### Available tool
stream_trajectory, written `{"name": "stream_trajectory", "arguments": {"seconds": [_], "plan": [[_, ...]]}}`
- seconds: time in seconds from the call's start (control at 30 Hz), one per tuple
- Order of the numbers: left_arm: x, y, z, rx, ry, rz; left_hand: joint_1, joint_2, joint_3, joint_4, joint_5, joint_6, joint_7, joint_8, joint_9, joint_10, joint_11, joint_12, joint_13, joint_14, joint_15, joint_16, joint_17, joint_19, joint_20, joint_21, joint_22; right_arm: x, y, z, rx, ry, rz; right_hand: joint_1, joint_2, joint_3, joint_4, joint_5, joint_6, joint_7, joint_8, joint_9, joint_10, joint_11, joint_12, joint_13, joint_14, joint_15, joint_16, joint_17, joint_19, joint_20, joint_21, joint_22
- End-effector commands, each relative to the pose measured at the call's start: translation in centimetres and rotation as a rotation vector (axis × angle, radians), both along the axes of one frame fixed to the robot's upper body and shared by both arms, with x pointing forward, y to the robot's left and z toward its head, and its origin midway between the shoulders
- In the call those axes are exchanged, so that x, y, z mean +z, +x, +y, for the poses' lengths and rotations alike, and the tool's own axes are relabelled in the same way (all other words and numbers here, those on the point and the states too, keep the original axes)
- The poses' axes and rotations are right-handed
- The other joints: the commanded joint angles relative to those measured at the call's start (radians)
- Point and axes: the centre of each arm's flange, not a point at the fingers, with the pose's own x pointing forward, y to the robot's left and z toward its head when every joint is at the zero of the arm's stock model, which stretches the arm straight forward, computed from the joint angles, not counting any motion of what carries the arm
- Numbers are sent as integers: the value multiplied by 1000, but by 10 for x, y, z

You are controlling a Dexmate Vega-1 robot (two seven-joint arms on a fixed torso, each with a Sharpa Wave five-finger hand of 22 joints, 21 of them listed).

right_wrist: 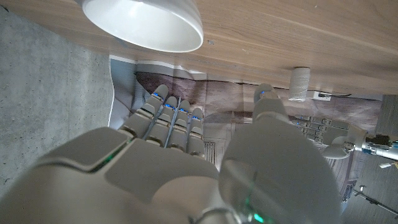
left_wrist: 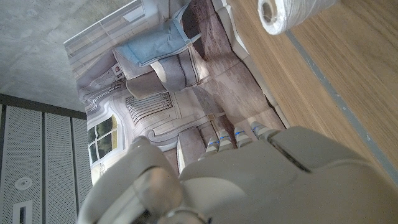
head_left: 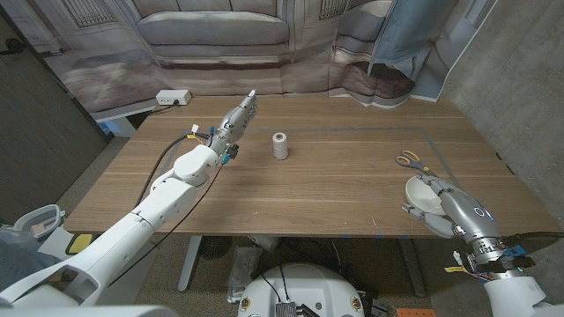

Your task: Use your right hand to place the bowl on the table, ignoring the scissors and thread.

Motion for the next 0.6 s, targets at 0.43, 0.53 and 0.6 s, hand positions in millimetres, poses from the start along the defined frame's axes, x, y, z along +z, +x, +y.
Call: {"name": "stream_trajectory", "arguments": {"seconds": [0.43,0.53,0.6], "plan": [[2,-1,7,9,-12,-17,3,5,-10,5,-2,-7,-9,-1,4,-13,2,-1,2,-21,1,-4,4,-13,-25,-3,2,4,8,4,-40,-35,56,64,-21,7,13,26,52,7,17,2,30,5,10,5,10,-24,2,2,42,-40,-2,4],[1,-2,7,10,-17,-20,3,6,-10,5,-2,-7,-9,-1,4,-13,2,-1,2,-21,0,-4,4,-13,-25,-3,2,4,9,4,-42,-33,63,68,-23,6,17,30,57,7,18,2,42,13,14,5,20,-19,6,2,48,-39,-2,5],[0,-2,7,8,-19,-20,3,6,-11,5,-2,-8,-9,-1,4,-13,1,-1,2,-22,1,-4,4,-14,-25,-3,2,4,10,3,-42,-29,65,71,-24,4,22,33,67,13,20,2,48,18,16,5,33,-13,10,3,61,-37,1,5]]}}
